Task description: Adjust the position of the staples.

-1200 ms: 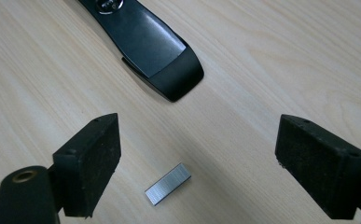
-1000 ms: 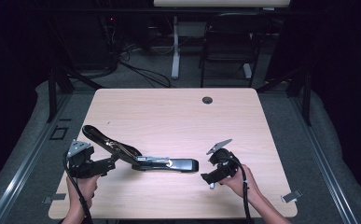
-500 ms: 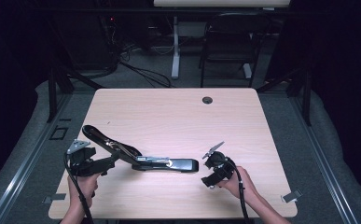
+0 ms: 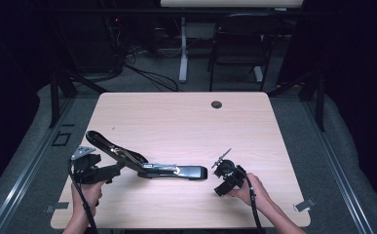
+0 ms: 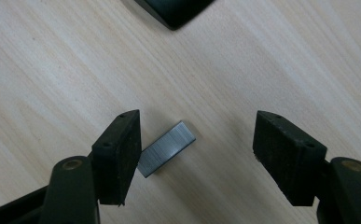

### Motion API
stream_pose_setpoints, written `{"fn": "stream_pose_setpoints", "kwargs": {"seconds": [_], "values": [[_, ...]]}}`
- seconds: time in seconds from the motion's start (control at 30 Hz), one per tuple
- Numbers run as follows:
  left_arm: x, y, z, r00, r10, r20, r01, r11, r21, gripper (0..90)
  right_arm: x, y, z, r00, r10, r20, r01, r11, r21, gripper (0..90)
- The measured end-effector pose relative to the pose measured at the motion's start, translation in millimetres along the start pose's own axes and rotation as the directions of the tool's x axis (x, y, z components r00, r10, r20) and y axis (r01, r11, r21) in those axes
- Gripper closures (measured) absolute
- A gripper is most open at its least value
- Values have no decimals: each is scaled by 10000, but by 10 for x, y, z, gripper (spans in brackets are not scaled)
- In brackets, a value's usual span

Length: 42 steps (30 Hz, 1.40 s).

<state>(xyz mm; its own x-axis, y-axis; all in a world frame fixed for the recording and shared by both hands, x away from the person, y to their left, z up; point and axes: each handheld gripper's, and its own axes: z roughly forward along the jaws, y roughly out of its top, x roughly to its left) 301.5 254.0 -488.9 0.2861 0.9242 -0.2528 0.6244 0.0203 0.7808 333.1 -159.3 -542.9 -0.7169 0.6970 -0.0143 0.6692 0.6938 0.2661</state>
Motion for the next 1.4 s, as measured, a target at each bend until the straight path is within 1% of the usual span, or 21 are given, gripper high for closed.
{"fn": "stream_pose_setpoints", "kwargs": {"seconds": [0.2, 0.27, 0.33, 0.37, 0.4, 0.43, 0.53, 0.67, 0.7, 0.73, 0.8, 0.83, 0.87, 1.0, 1.07, 1.13, 1.17, 1.23, 1.27, 1.3, 1.4], "values": [[-2, 0, 1, 10000, 10, 21, -10, 10000, 7, 3, -17, -14, 2, 10000, -37, -32, 38, 9996, 286, 340], [-5, -2, 10, 10000, 9, -38, -9, 10000, 8, 2, -29, -21, 7, 10000, -70, -48, 72, 9993, 372, 340], [-2, -4, 14, 10000, -9, -42, 9, 10000, 61, 2, -50, -30, 7, 9999, -120, 64, 116, 9986, 511, 340], [-1, -4, 15, 10000, -9, -39, 10, 10000, 75, 3, -51, -39, 13, 10000, 13, -17, -12, 9990, 440, 340], [-1, -3, 16, 10000, -11, -34, 11, 10000, 78, 3, -59, -40, 9, 10000, -26, 65, 22, 9987, 513, 340], [-1, -3, 15, 10000, -9, -36, 9, 10000, 73, 3, -71, -40, 3, 10000, -64, 40, 62, 9983, 582, 346], [-2, -3, 15, 10000, -5, -44, 6, 10000, 62, 3, -87, -46, -8, 9998, -186, 109, 179, 9982, 579, 397], [0, -3, 15, 10000, -4, -26, 4, 10000, 86, 2, -108, -53, -13, 9999, -166, -27, 167, 9984, 537, 435], [-1, -3, 15, 10000, -3, -30, 3, 10000, 75, 2, -113, -54, -17, 9998, -194, 64, 190, 9982, 576, 445], [-2, -2, 14, 10000, 7, -26, -7, 10000, 82, 2, -116, -57, -16, 9999, -130, -62, 133, 9987, 496, 453], [-3, -3, 14, 10000, 3, -13, -3, 10000, 82, 2, -130, -53, -31, 9997, -228, -73, 232, 9979, 597, 468], [-3, -2, 13, 10000, 8, -19, -8, 10000, 88, 2, -135, -55, -32, 9996, -227, -143, 235, 9982, 552, 476], [-3, -3, 14, 10000, 3, -26, -3, 10000, 76, 2, -132, -62, -26, 9998, -126, -161, 132, 9992, 378, 492], [-2, -2, 14, 10000, 4, -9, -4, 10000, 83, 3, -136, -53, -44, 9992, -212, -337, 223, 9992, 333, 538], [-3, -2, 14, 10000, 5, -4, -5, 10000, 86, 3, -126, -51, -41, 9984, -80, -560, 89, 9998, 155, 563], [-5, -1, 13, 10000, 6, -22, -6, 10000, 88, 4, -129, -39, -57, 9978, -229, -621, 245, 9994, 243, 590], [-5, -1, 13, 10000, 7, -12, -7, 10000, 91, 4, -114, -36, -51, 9968, -136, -784, 146, 9998, 115, 607], [-7, 0, 14, 10000, 30, -7, -30, 9999, 103, 5, -102, -26, -53, 9967, -163, -798, 171, 9998, 97, 630], [-7, 0, 14, 10000, 33, -4, -33, 9999, 109, 5, -89, -26, -36, 9957, -25, -928, 18, 10000, -78, 650], [-7, 0, 15, 10000, 36, -2, -36, 9999, 108, 5, -93, -18, -39, 9962, -131, -860, 134, 9999, 30, 661], [-7, 0, 15, 10000, 40, 13, -40, 9999, 118, 5, -81, -10, -18, 9965, -40, -839, 41, 10000, 13, 694]]}}
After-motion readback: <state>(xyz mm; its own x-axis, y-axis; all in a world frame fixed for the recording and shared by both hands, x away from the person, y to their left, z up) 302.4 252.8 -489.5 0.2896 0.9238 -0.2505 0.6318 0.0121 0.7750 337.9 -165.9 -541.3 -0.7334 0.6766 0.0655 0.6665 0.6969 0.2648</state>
